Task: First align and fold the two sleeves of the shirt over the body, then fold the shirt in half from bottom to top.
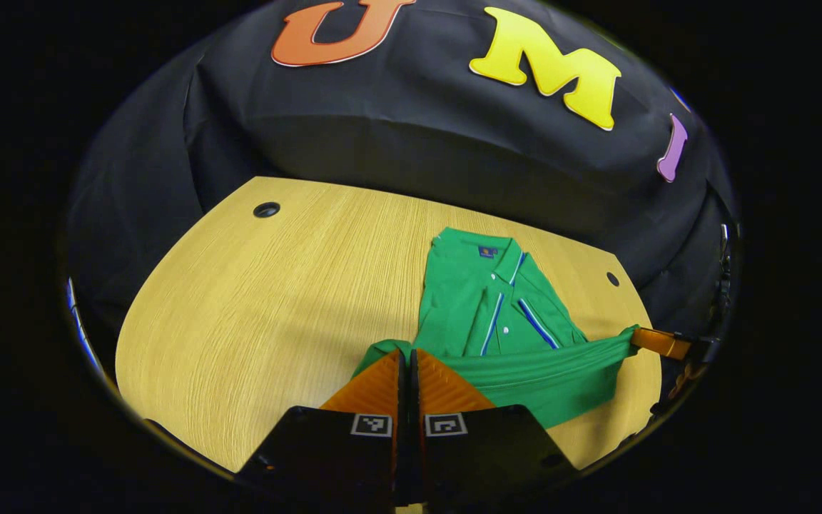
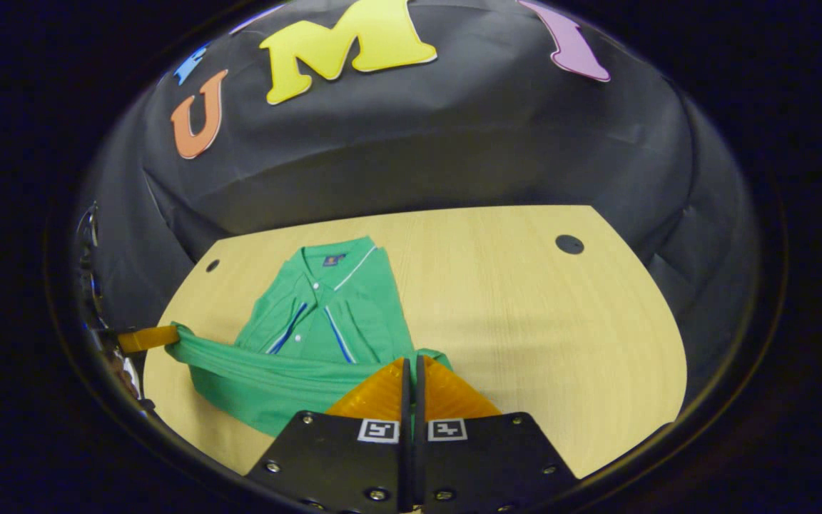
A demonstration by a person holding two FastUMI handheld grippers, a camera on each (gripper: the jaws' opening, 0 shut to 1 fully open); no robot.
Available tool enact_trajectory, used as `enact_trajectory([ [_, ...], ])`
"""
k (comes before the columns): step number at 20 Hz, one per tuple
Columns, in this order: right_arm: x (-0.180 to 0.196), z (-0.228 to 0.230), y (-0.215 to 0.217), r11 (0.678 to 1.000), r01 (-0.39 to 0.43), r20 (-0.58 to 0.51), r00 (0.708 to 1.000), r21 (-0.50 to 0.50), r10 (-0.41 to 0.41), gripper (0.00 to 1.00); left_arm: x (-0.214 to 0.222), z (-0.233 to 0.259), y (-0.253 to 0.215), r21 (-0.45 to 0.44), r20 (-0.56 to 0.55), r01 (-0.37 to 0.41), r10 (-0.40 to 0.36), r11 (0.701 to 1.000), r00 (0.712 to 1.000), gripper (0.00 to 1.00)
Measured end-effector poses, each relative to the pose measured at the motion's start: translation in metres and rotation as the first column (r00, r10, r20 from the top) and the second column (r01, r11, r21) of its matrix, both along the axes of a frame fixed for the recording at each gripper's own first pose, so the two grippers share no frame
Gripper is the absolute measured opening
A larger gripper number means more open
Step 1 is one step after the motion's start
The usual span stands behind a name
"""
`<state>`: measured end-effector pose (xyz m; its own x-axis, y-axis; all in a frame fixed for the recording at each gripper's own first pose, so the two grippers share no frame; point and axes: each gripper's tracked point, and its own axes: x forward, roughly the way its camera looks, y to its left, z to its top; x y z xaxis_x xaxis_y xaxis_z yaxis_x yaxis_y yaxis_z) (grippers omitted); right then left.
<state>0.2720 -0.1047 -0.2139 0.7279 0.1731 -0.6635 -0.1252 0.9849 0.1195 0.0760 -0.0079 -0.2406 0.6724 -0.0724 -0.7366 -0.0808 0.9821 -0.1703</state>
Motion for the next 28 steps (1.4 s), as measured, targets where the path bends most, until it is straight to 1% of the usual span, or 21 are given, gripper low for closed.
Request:
enact_trajectory([
  [4, 0.056, 0.001, 0.009, 1.000, -0.021, 0.037, 0.999, -0.014, 0.021, 0.00, 0.062, -0.008, 0.004, 0.009, 0.026, -0.023, 0.022, 1.000, 0.999, 0.02],
  [8, 0.116, 0.005, 0.019, 1.000, -0.023, 0.079, 0.997, -0.006, 0.023, 0.00, 0.120, -0.013, 0.014, -0.003, 0.055, -0.070, 0.070, 0.998, 0.996, 0.03],
  [12, 0.170, 0.009, 0.024, 1.000, -0.018, 0.107, 0.994, -0.001, 0.018, 0.00, 0.169, -0.019, 0.020, 0.022, 0.082, -0.055, 0.053, 0.998, 0.995, 0.02],
  [16, 0.192, 0.006, 0.029, 1.000, -0.025, 0.109, 0.994, -0.008, 0.026, 0.00, 0.191, -0.022, 0.024, 0.038, 0.100, -0.058, 0.054, 0.998, 0.993, 0.03],
  [18, 0.198, 0.003, 0.029, 1.000, -0.020, 0.108, 0.994, -0.022, 0.022, 0.00, 0.195, -0.025, 0.021, 0.044, 0.110, -0.041, 0.036, 0.998, 0.993, 0.03],
  [19, 0.195, -0.003, 0.028, 1.000, -0.004, 0.098, 0.995, -0.016, 0.006, 0.01, 0.194, -0.024, 0.027, 0.078, 0.111, -0.058, 0.049, 0.995, 0.993, 0.03],
  [20, 0.196, -0.005, 0.033, 1.000, -0.011, 0.103, 0.995, 0.009, 0.010, 0.32, 0.197, -0.034, 0.028, 0.082, 0.114, -0.060, 0.050, 0.995, 0.992, 0.00],
  [21, 0.193, 0.002, 0.033, 1.000, -0.012, 0.097, 0.995, 0.021, 0.010, 0.63, 0.199, -0.035, 0.020, 0.049, 0.106, -0.040, 0.035, 0.998, 0.994, 0.48],
  [22, 0.193, -0.006, 0.032, 1.000, -0.007, 0.089, 0.996, 0.011, 0.006, 0.94, 0.201, -0.046, 0.015, 0.030, 0.095, -0.037, 0.034, 0.999, 0.995, 0.96],
  [25, 0.193, -0.010, 0.036, 1.000, -0.021, 0.085, 0.996, -0.015, 0.022, 0.95, 0.191, -0.050, 0.013, 0.032, 0.083, -0.027, 0.024, 0.999, 0.996, 0.99],
  [28, 0.194, 0.000, 0.036, 1.000, -0.015, 0.103, 0.995, -0.013, 0.017, 0.95, 0.188, -0.047, 0.010, 0.033, 0.079, -0.026, 0.024, 0.999, 0.997, 0.99],
])
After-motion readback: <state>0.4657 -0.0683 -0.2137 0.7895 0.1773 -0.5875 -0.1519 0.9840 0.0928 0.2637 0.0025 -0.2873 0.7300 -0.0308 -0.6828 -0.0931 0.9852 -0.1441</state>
